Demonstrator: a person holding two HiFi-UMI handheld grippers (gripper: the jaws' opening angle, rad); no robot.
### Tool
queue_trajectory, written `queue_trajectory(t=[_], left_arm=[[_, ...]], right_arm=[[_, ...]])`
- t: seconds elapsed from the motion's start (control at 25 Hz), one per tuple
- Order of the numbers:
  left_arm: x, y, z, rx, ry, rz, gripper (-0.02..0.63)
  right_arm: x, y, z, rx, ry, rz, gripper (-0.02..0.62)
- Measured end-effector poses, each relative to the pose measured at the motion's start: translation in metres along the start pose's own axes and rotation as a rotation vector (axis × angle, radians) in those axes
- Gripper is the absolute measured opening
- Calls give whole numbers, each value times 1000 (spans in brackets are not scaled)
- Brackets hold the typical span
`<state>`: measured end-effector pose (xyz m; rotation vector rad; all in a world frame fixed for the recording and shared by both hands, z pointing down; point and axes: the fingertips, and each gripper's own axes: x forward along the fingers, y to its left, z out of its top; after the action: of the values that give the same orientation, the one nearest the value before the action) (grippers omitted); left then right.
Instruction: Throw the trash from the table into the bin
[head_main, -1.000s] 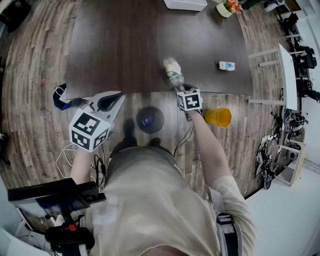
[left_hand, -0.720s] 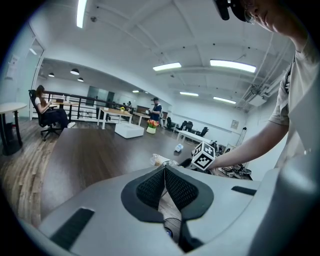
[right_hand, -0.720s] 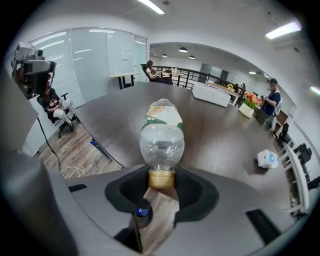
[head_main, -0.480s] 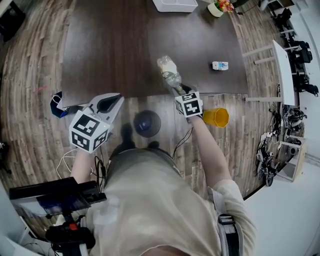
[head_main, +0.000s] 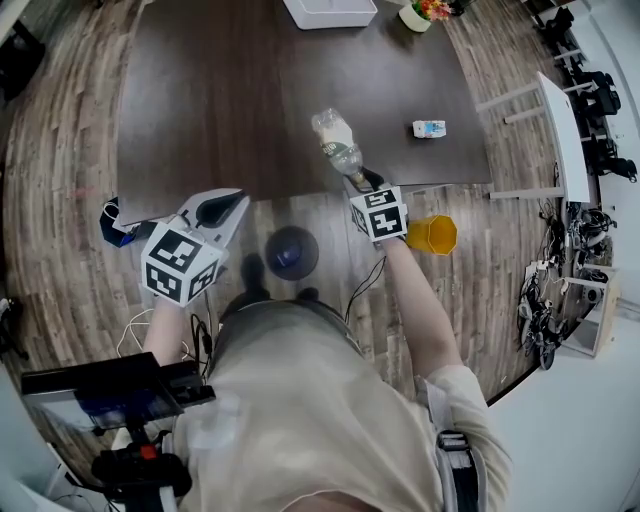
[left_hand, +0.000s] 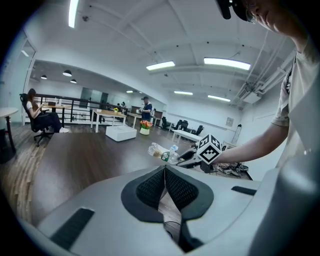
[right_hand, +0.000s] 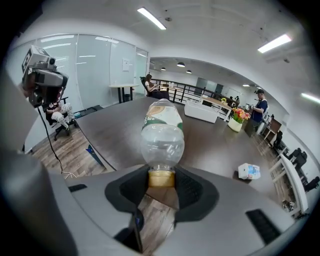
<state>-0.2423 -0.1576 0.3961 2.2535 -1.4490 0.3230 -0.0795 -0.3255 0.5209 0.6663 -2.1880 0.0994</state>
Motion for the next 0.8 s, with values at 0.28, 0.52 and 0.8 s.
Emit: queue_trajectory(t=[0.28,0.52,0.8], left_arm=[[18,-31,12,44,16,-2,14],[44,-92,23,98,36,7,14],[78,-169,37,154,48,-1,14]], right_arm=[[-22,-12,-3,-1,-58,15,155],[-64,-32,-29,63,-128,76,155],[-115,-52,-56,67,-188,138,155]])
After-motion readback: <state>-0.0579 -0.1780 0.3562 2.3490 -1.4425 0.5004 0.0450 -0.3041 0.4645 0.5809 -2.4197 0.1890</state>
